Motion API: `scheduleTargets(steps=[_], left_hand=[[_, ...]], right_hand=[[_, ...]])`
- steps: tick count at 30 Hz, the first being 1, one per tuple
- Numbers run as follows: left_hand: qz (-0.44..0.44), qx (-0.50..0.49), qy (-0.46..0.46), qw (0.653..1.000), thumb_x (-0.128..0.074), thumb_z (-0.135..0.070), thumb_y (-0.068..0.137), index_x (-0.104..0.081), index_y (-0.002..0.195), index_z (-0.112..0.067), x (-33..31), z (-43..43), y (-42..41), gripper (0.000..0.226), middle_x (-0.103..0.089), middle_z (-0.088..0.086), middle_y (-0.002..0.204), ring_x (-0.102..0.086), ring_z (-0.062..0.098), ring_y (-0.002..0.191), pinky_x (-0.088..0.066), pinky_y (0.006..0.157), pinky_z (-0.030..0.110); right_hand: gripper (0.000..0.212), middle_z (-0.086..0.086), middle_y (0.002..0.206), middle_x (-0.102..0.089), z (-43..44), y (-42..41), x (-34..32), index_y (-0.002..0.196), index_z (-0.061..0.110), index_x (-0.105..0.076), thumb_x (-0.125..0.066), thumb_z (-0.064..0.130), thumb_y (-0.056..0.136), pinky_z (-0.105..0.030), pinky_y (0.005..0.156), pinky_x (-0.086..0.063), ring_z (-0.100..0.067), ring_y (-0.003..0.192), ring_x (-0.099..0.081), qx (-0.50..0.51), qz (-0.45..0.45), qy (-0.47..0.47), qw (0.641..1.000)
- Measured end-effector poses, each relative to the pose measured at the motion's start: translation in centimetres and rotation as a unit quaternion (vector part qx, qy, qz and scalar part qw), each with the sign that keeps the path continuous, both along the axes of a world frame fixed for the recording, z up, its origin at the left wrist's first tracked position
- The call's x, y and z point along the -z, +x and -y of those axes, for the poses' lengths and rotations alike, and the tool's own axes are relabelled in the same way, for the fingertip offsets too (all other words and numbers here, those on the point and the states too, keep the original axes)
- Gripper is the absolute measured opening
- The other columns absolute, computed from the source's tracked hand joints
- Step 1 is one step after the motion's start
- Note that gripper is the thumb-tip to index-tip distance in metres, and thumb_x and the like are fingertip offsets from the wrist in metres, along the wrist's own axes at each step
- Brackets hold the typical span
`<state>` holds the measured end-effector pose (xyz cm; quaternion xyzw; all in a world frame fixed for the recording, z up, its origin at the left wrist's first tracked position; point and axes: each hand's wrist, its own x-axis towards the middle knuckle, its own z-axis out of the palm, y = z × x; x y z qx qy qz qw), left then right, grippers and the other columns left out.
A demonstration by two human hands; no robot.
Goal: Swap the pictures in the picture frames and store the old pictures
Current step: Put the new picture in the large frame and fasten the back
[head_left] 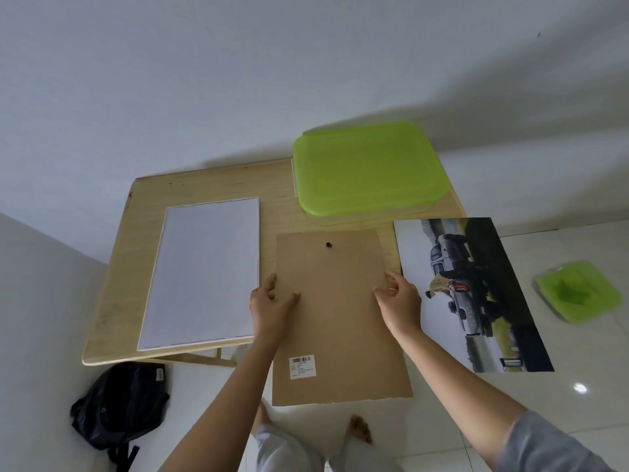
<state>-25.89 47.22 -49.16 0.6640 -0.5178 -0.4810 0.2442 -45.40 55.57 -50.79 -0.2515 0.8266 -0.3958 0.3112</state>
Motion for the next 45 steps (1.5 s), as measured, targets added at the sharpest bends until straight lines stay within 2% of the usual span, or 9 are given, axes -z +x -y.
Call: scheduleTargets(steps=[4,7,12,20,23,27,31,37,45], left_hand=[[-0.107,-0.043,0.002,0.993,-0.071,-0.011,0.079,-0.053,0.130,-0.017,-1.0,0.1,1.9,0.054,-0.064,0.002,0.106,-0.062,0.014,0.090,-0.053,0.076,0.028],[-0.150,-0.054,0.008,0.987,-0.068,-0.010,0.081,-0.058,0.126,-0.022,-1.1,0.4,4.0,0.047,-0.068,0.005,0.101,-0.065,0.021,0.092,-0.055,0.078,0.034],[-0.148,-0.079,0.018,0.986,-0.066,-0.015,0.083,-0.058,0.126,-0.024,-1.5,1.8,8.9,0.045,-0.066,0.012,0.098,-0.064,0.026,0.091,-0.054,0.084,0.042],[-0.175,-0.133,0.045,0.974,-0.068,-0.010,0.081,-0.056,0.127,-0.017,-1.5,7.9,17.5,0.049,-0.064,0.012,0.103,-0.063,0.026,0.090,-0.052,0.088,0.043],[-0.178,-0.124,0.039,0.975,-0.065,-0.006,0.083,-0.053,0.130,-0.013,-1.3,11.0,19.5,0.049,-0.063,0.015,0.099,-0.061,0.025,0.088,-0.052,0.084,0.041],[-0.153,-0.085,0.034,0.984,-0.061,-0.006,0.085,-0.048,0.133,-0.013,-1.0,15.3,21.0,0.050,-0.061,0.016,0.100,-0.060,0.025,0.089,-0.051,0.084,0.040],[-0.103,-0.023,0.026,0.994,-0.061,-0.007,0.086,-0.046,0.135,-0.012,-0.7,18.2,21.5,0.051,-0.058,0.010,0.094,-0.058,0.019,0.082,-0.049,0.070,0.026],[0.002,0.058,0.012,0.998,-0.065,-0.020,0.085,-0.046,0.136,-0.017,0.8,19.8,21.5,0.054,-0.052,0.013,0.120,-0.055,0.019,0.096,-0.047,0.086,0.031],[0.042,0.095,-0.018,0.994,-0.060,-0.020,0.089,-0.035,0.142,-0.014,1.0,19.0,20.7,0.058,-0.034,0.004,0.108,-0.042,0.015,0.096,-0.034,0.092,0.021]], right_hand=[[0.039,-0.006,0.099,-0.057,-0.1,1.2,-0.3,0.124,0.016,-0.054,-0.061,0.015,0.086,-0.021,0.074,-0.042,-0.016,0.089,-0.053,0.018,0.034,-0.026,0.999],[0.035,0.000,0.083,-0.053,0.1,3.0,-0.6,0.120,0.016,-0.056,-0.063,0.015,0.085,-0.019,0.066,-0.041,-0.018,0.084,-0.053,0.017,0.038,-0.046,0.998],[0.037,-0.009,0.091,-0.060,2.1,7.0,-1.0,0.121,0.019,-0.057,-0.062,0.014,0.085,-0.026,0.072,-0.046,-0.020,0.085,-0.057,-0.003,0.066,-0.057,0.996],[0.037,-0.002,0.083,-0.058,9.8,14.3,-2.4,0.119,0.017,-0.061,-0.061,0.007,0.083,-0.004,0.058,-0.042,-0.008,0.072,-0.053,-0.032,0.106,-0.081,0.990],[0.038,-0.002,0.082,-0.058,12.7,16.3,-2.6,0.120,0.016,-0.061,-0.062,0.006,0.083,-0.008,0.062,-0.041,-0.010,0.073,-0.053,-0.028,0.097,-0.077,0.992],[0.038,0.004,0.081,-0.056,15.9,18.2,-2.5,0.120,0.014,-0.060,-0.060,0.005,0.084,-0.018,0.068,-0.038,-0.011,0.076,-0.052,-0.017,0.077,-0.071,0.994],[0.041,0.002,0.086,-0.055,17.7,19.4,-2.0,0.122,0.014,-0.059,-0.056,0.002,0.084,-0.023,0.074,-0.037,-0.014,0.081,-0.051,0.009,0.056,-0.058,0.997],[0.041,-0.001,0.082,-0.054,18.0,19.8,-1.5,0.121,0.010,-0.059,-0.056,-0.002,0.082,-0.022,0.070,-0.037,-0.016,0.078,-0.051,0.027,0.004,-0.026,0.999],[0.043,-0.010,0.095,-0.050,18.3,19.3,-0.5,0.125,0.011,-0.056,-0.055,0.001,0.083,-0.015,0.072,-0.030,-0.016,0.082,-0.048,-0.037,-0.095,0.031,0.994]])
